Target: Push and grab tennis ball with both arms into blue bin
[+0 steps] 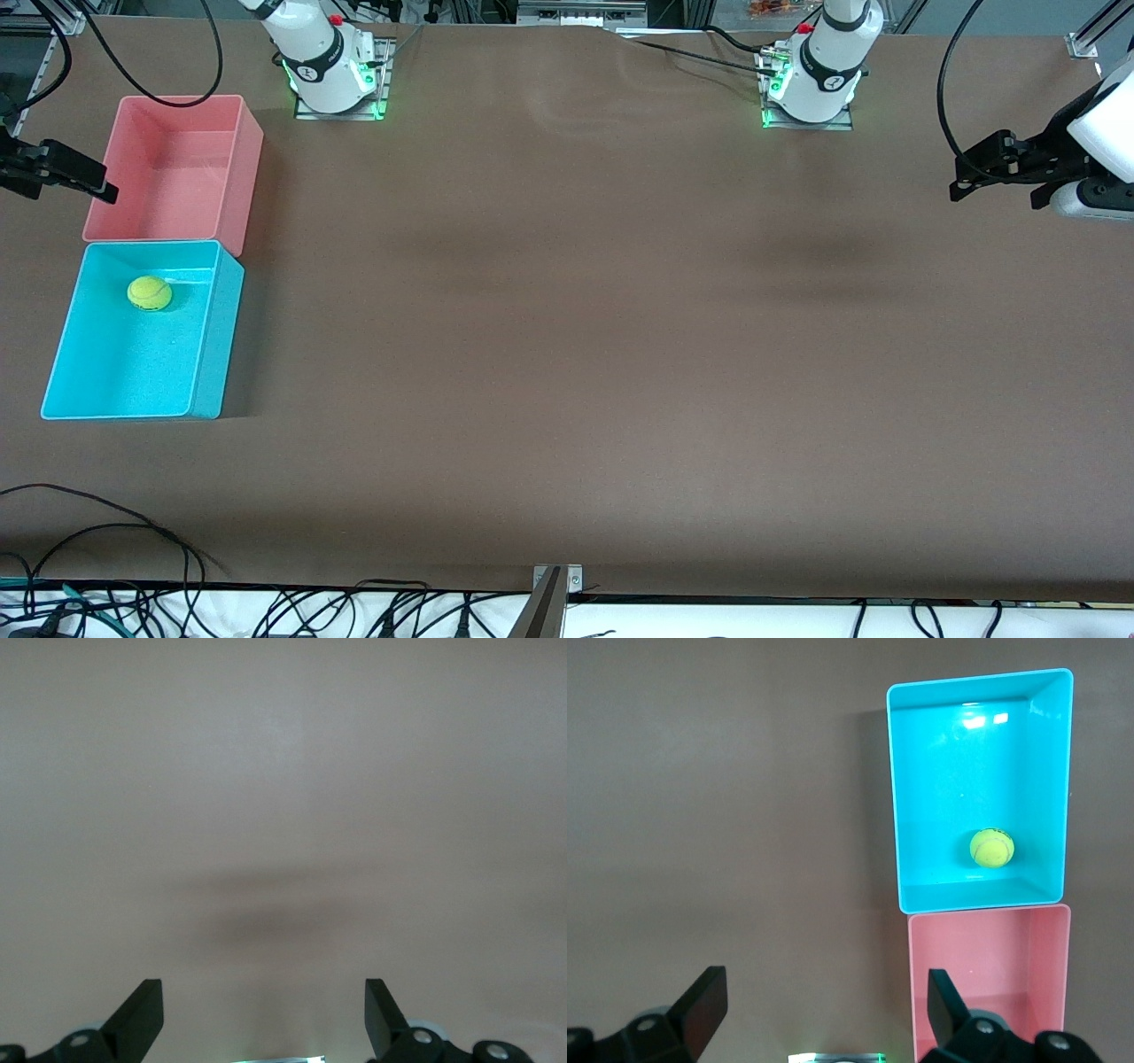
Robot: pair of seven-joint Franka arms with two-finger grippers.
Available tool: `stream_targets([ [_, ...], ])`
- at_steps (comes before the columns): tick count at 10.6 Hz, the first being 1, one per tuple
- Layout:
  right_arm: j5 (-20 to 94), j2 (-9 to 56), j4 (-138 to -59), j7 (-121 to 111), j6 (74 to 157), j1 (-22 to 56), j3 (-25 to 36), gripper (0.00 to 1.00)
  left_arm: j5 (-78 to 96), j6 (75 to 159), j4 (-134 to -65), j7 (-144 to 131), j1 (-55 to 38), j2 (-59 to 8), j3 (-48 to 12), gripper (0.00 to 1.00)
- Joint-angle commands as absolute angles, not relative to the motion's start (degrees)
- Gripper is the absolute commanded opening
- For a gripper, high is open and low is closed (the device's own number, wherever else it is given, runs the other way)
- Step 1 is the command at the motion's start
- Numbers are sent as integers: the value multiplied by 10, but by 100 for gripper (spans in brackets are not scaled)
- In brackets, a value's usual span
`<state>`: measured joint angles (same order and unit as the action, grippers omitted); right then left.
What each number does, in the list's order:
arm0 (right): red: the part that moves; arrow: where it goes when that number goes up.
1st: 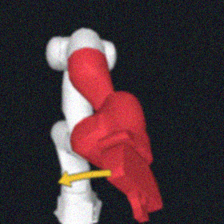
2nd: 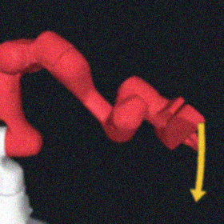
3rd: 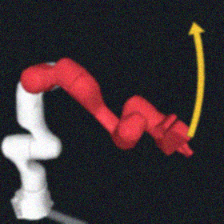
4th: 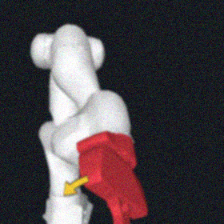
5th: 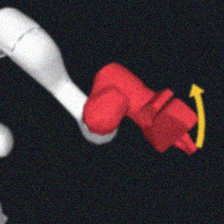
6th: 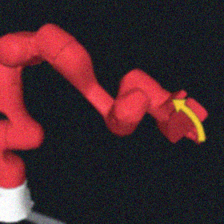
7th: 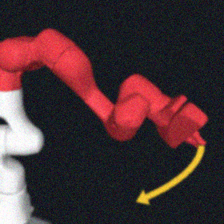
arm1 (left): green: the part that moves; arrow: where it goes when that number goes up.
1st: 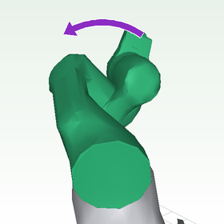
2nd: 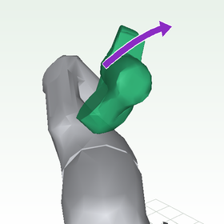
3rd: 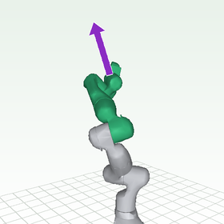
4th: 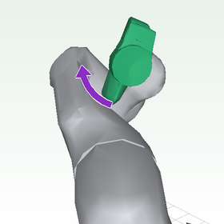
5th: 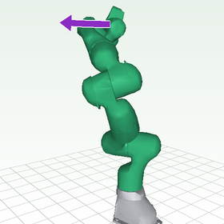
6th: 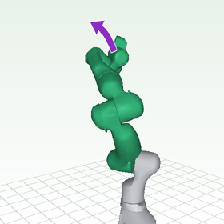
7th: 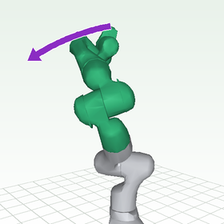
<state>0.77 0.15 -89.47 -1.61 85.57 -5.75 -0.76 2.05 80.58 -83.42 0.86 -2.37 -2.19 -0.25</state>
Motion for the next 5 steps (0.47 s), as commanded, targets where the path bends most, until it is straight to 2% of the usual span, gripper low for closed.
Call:
stream_targets([
  [1, 2, -19, -914, -9, 866, -70, -19, 100, 31, 794, -815, 4, -25, -29, -1, 100],
  [5, -1, -21, -915, -1, 866, -71, -19, 100, 42, 794, -815, 4, -25, -29, -1, 100],
])
